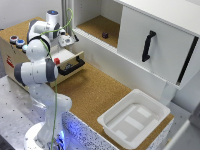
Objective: Grasp the pink block, then rotate it right
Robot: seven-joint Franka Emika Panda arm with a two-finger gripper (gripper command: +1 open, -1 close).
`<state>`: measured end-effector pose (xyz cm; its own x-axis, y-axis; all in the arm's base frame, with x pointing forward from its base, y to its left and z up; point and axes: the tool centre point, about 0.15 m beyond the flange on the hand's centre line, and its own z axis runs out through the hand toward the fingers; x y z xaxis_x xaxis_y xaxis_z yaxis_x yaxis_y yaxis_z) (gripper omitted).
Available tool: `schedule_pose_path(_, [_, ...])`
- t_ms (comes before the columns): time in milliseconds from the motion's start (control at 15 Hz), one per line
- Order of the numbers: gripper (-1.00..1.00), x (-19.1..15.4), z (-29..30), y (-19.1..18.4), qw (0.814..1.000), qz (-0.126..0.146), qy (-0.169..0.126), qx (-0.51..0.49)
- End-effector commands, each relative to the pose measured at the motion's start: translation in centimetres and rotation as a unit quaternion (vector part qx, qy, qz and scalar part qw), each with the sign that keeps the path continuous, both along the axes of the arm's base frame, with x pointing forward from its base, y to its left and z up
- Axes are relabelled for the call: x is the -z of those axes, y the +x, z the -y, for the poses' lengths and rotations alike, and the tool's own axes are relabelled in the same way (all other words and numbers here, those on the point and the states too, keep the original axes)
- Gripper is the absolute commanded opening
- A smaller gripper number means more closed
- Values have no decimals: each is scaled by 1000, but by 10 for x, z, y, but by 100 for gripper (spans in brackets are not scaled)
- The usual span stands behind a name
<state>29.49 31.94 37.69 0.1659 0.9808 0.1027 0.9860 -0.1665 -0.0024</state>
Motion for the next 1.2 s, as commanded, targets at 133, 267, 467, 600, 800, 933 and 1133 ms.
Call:
schedule_pose_path(133, [100,45,-10,46,999,-29,-34,25])
schedule_pose_path(267, [100,51,-3,51,998,-26,-41,33])
schedule_pose_path(467, [100,56,9,55,998,-24,-42,38])
schedule_pose_path(600, [100,58,18,55,998,-20,-41,41])
schedule_pose_path(800, [100,55,21,45,999,-2,-29,36])
schedule_pose_path(933, [100,54,23,37,999,6,-28,33])
schedule_pose_path(1133, [-100,57,28,22,999,11,-40,35])
